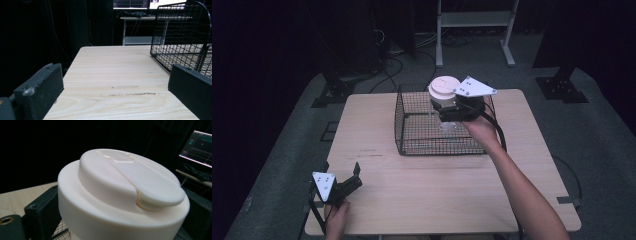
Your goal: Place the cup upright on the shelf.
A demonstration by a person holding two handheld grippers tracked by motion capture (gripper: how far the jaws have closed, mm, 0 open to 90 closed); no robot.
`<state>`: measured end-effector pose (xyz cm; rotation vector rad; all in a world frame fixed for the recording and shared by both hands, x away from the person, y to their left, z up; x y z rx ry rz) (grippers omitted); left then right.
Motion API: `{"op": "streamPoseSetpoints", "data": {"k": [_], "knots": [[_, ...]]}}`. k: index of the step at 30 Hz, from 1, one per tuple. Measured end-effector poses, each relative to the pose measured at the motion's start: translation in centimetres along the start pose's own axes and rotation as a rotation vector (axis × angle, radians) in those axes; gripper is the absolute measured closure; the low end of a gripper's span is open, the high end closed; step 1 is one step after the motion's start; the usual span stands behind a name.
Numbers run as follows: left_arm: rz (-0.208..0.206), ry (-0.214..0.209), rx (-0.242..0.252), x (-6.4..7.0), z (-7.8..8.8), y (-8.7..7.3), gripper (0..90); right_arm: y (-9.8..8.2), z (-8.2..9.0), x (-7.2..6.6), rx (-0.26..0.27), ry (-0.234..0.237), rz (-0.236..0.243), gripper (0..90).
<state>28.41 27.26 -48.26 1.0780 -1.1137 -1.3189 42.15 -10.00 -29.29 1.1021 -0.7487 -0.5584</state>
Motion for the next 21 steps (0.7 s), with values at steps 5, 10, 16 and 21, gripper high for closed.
{"op": "streamPoseSetpoints", "data": {"k": [5,10,16,21], "knots": [[0.001,0.001,0.000,0.0,0.0,0.0,0.0,-0.2,-1.2,0.1,-0.003,-0.005,-0.004,4.4],[0.002,0.001,-0.002,0.0,0.0,0.0,0.0,-0.6,-2.3,0.2,-0.008,-0.008,-0.008,4.4],[0.003,0.001,-0.001,0.0,0.0,0.0,0.0,-1.3,-3.5,0.5,-0.021,-0.008,-0.036,4.4],[0.006,0.001,-0.001,-0.1,0.0,0.0,0.0,-1.8,-4.4,0.8,-0.028,-0.014,-0.048,4.4]]}}
Point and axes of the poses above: each handheld gripper's, and its own axes: z roughly backward along the jaws, y roughly out of its top, x roughly to its right, the point moved 2 cm from there along -z, roughly forward along the jaws, and after that the axes turned 4 degrees about -x, right-handed, at the moved point
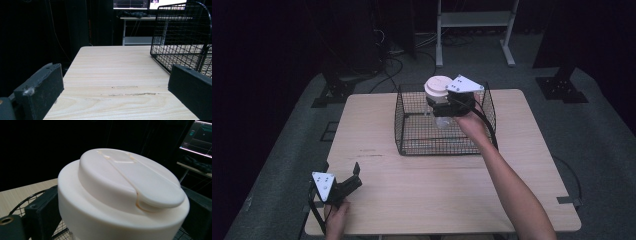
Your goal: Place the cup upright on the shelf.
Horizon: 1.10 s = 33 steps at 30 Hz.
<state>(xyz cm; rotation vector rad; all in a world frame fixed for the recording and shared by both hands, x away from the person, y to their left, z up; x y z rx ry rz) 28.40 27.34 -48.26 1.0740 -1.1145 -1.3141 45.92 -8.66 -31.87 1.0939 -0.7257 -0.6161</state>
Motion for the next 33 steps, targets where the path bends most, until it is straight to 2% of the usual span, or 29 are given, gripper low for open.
{"op": "streamPoseSetpoints", "data": {"k": [33], "knots": [[0.001,0.001,0.001,0.0,0.0,0.0,0.0,-2.5,-3.2,0.5,-0.054,0.007,-0.048,4.4]]}}
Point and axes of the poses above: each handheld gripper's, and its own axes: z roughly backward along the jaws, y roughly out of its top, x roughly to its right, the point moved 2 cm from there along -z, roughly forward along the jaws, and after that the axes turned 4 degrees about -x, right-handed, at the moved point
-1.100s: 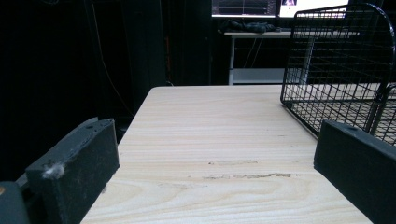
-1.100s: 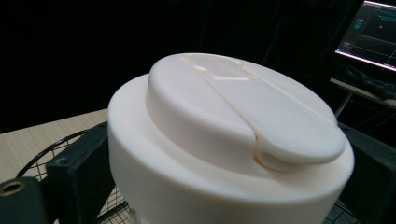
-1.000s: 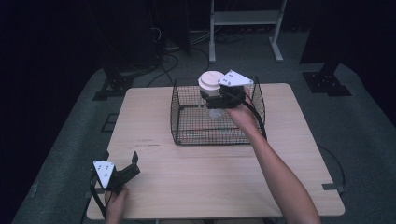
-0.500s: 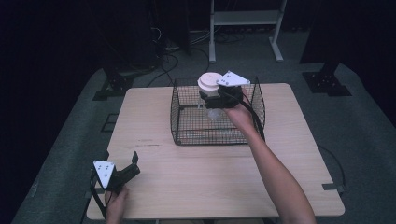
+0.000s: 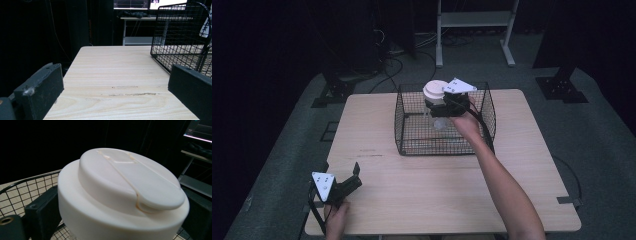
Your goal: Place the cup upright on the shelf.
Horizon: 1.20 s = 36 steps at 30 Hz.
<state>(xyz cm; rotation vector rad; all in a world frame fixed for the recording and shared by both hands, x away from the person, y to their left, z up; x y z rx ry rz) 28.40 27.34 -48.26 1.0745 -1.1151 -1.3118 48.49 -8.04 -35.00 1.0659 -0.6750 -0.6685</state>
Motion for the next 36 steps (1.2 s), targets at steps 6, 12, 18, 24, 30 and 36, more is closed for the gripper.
{"op": "streamPoseSetpoints", "data": {"k": [6,12,18,24,30,36], "knots": [[0.001,-0.003,0.000,0.0,0.0,0.0,0.0,-0.9,-0.6,0.0,-0.014,0.001,0.001,4.4],[0.003,-0.003,0.001,0.0,0.0,0.0,0.0,-1.7,-1.6,0.1,-0.045,-0.012,0.008,4.3],[0.007,-0.004,0.001,-0.1,0.0,0.0,0.0,-2.3,-2.3,0.3,-0.059,-0.006,-0.001,4.3],[0.007,-0.003,0.001,-0.1,0.1,0.0,0.0,-2.9,-2.8,0.1,-0.083,0.006,0.012,4.3],[0.003,-0.005,0.001,0.0,0.0,0.0,0.0,-3.4,-3.1,-0.1,-0.114,0.013,0.024,4.3],[0.005,-0.004,0.001,-0.1,0.0,0.0,0.0,-3.7,-3.1,0.1,-0.121,0.022,0.029,4.2]]}}
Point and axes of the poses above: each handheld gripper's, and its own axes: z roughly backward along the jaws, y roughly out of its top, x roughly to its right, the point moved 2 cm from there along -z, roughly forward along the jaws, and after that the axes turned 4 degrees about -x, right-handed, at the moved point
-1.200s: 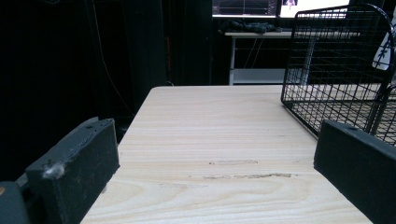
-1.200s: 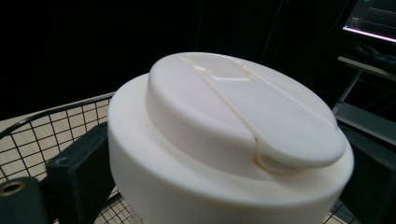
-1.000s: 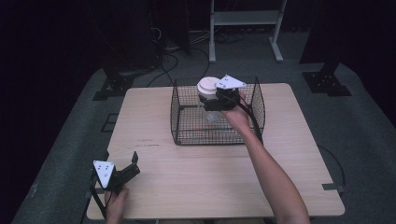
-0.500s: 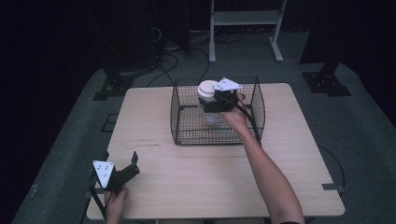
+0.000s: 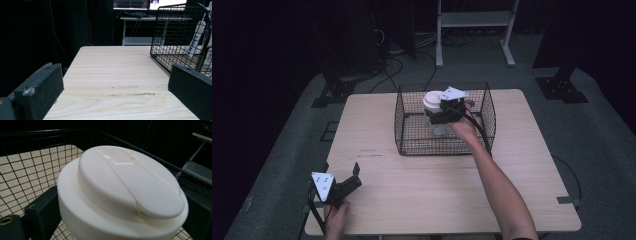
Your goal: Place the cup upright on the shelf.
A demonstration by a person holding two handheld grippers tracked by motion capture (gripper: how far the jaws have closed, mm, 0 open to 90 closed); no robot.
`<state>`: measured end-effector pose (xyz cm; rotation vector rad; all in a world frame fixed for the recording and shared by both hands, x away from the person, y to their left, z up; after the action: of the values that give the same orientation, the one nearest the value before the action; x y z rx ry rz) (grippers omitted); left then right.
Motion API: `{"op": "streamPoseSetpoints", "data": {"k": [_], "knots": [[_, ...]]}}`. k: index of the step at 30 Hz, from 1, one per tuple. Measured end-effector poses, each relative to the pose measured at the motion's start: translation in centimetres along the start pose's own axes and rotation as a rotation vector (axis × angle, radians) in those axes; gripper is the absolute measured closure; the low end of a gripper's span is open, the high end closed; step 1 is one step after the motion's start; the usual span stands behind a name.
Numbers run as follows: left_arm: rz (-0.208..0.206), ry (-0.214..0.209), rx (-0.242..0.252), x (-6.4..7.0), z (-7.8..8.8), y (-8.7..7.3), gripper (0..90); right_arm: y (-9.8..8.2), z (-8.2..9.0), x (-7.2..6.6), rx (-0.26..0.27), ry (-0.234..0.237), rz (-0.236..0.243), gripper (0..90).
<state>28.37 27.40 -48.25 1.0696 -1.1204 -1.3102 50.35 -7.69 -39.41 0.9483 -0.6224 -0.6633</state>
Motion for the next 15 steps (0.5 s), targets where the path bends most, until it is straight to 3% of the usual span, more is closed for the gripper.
{"op": "streamPoseSetpoints", "data": {"k": [15], "knots": [[-0.005,0.002,0.000,0.06,0.01,0.00,0.0,-0.59,0.85,0.96,-0.017,0.015,-0.017,3.6]]}}
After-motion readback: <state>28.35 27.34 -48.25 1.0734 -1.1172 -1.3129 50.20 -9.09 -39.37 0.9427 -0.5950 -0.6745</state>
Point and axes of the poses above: each handheld gripper's, and its own axes: z roughly backward along the jaws, y roughly out of its top, x roughly to its right, the point moved 2 cm from there along -z, roughly forward along the jaws, and after that the axes turned 4 degrees about -x, right-handed, at the moved point
